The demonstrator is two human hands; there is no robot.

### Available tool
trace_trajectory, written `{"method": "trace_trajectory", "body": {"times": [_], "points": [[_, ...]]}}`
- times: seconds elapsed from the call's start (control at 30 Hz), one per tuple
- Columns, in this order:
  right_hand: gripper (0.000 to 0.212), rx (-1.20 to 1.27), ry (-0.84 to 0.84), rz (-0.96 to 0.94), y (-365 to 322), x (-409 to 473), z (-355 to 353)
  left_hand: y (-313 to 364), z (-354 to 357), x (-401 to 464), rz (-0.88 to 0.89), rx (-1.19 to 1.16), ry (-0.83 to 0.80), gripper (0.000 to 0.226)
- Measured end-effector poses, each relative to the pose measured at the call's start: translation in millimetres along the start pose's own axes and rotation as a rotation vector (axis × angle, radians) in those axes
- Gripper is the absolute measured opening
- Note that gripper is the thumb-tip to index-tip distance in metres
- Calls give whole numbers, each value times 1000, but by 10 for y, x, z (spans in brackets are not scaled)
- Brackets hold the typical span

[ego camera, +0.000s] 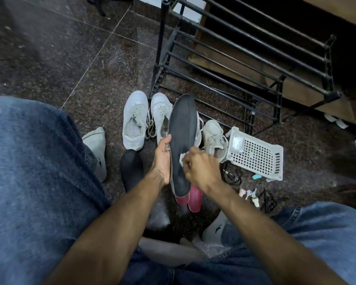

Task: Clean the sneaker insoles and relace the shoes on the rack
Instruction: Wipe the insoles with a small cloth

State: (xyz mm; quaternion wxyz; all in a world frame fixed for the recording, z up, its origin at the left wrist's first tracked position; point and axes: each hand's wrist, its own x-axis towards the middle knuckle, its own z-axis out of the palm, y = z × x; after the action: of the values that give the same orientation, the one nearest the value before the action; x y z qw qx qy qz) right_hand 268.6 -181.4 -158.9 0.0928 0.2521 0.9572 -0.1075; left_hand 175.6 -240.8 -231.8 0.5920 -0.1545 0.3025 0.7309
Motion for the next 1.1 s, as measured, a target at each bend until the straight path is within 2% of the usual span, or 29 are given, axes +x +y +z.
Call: {"method": "trace_trajectory", "body": {"times": [0.07,0.13,0.2,0.27,0.33,0.4,0.5,0.6,0.7,0.87,0.93,1.0,1.1], "points": [[18,1,-68,-77,-63,-209,51,-10,3,8,-26,-36,4,76],[20,-3,-50,-85,-61,-174,52,-27,-21,38,-10,-36,-6,75],[20,-13,20,-21,-15,18,19,-47,-37,54,28,10,-18,69],[18,-14,62,87,46,221,-35,-74,-26,43,58,42,-19,52],[16,65,91,184,104,354,-50,-58,2,21,46,44,-48,47],[14,338,110,256,151,399,-35,7,39,39,62,27,-60,49],[30,920,51,296,193,287,-56,125,69,77,81,32,-80,59],[19,1091,97,292,213,133,-76,149,60,100,14,1,-91,80],[16,1097,134,307,196,66,-19,158,27,159,-56,-22,-69,92],[20,1044,201,341,186,172,182,131,41,70,-92,-35,-51,98],[17,1043,205,362,171,212,235,95,23,31,-83,16,-22,88],[16,1036,226,368,160,231,258,65,6,8,-49,60,-4,67],[16,1016,231,328,184,235,255,63,3,7,-37,89,-36,65]]}}
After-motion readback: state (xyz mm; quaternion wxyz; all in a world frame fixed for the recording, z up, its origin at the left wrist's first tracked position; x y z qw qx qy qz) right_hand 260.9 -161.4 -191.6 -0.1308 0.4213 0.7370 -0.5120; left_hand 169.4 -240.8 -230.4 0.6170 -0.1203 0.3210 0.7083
